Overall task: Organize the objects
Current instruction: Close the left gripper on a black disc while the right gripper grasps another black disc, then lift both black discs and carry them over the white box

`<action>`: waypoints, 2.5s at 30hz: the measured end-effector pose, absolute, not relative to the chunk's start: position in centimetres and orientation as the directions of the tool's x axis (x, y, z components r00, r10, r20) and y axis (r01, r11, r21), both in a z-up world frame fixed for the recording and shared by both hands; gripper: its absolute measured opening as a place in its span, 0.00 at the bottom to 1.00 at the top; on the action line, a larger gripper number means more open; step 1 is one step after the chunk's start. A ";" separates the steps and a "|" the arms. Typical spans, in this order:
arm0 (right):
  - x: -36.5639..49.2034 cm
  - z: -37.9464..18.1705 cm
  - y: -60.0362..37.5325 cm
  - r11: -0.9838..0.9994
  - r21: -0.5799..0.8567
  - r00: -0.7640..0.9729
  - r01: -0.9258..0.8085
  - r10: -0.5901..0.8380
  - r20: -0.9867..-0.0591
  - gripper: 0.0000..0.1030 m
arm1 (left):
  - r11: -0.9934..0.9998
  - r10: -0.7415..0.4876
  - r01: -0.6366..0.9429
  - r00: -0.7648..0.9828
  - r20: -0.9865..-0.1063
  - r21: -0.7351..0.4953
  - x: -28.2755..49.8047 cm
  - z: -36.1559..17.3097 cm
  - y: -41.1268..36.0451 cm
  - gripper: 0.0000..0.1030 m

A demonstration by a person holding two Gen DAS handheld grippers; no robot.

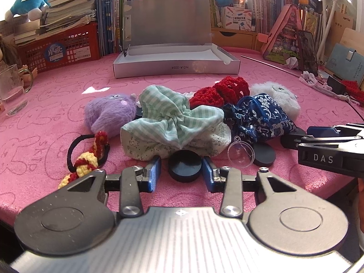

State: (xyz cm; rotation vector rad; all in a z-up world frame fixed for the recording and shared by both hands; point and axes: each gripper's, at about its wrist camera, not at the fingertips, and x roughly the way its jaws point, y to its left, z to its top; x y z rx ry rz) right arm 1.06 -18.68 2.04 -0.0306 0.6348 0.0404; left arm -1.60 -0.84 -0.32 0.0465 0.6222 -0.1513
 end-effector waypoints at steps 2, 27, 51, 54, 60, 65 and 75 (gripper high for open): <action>1.1 2.0 -18.6 0.999 -0.015 0.807 -0.049 0.031 -0.590 0.55 | 0.988 -0.125 0.154 0.807 -0.578 0.002 -1.6 -0.4 -0.9 0.44; 1.0 1.2 -18.0 0.997 -0.071 0.852 -0.008 -0.030 -0.522 0.61 | 0.989 -0.108 0.147 0.822 -0.559 0.025 -1.4 -0.5 -1.2 0.37; -0.2 0.5 -18.0 1.000 0.016 0.889 0.009 -0.001 -0.457 0.35 | 0.991 -0.104 0.131 0.856 -0.507 0.019 -2.0 -0.6 -1.2 0.36; -0.3 0.8 -18.0 1.000 0.023 0.884 0.005 0.006 -0.468 0.35 | 0.990 -0.113 0.138 0.860 -0.498 0.014 -2.3 0.0 -1.1 0.36; -1.1 2.3 -17.9 1.000 0.016 0.891 0.000 0.007 -0.455 0.35 | 0.989 -0.131 0.147 0.874 -0.469 -0.002 -2.8 1.7 -1.0 0.36; -1.2 4.1 -18.2 1.000 0.031 0.903 -0.004 0.017 -0.430 0.35 | 0.988 -0.140 0.156 0.886 -0.442 -0.001 -2.9 3.2 -1.1 0.36; -0.1 4.3 -18.2 0.999 0.035 0.889 0.001 0.016 -0.458 0.35 | 0.989 -0.127 0.146 0.871 -0.475 0.004 -2.0 2.7 -1.0 0.36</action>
